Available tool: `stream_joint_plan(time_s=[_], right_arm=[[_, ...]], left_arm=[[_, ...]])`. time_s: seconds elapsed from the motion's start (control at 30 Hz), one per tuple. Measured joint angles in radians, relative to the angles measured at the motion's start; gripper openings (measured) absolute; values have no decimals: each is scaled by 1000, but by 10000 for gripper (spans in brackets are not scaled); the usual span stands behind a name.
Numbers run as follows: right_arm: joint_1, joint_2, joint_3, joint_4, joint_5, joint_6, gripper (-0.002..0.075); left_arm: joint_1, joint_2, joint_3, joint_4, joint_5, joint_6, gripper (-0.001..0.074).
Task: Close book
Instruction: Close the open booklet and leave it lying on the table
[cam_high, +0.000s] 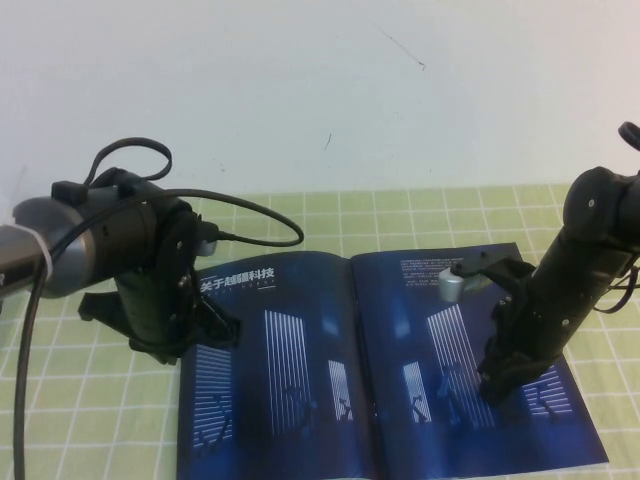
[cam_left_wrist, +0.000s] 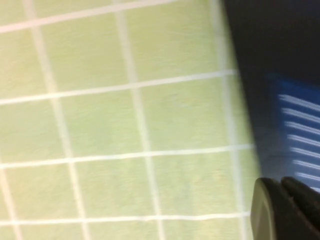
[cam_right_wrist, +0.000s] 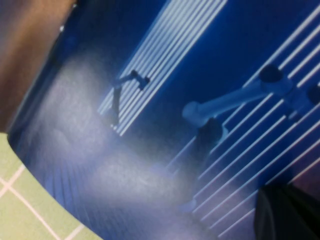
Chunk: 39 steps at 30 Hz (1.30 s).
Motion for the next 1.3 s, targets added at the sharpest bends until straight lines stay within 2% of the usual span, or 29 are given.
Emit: stream_joint_plan(time_s=[0.33,0.6,1.0,1.3], right_arm=[[0,1,0,2,-5,3,-3],[0,1,0,9,-7,3,-3],[-4,1,5,34,-19,5,-3],[-4,1,7,49,-25,5,-3]], left_arm=[[124,-1,6,3,14,-48,-4],[124,1,10,-155,-26,60,-4],[122,94,10,-162,-16,68,-4],[47,96,10,-292,-58,137,-4]])
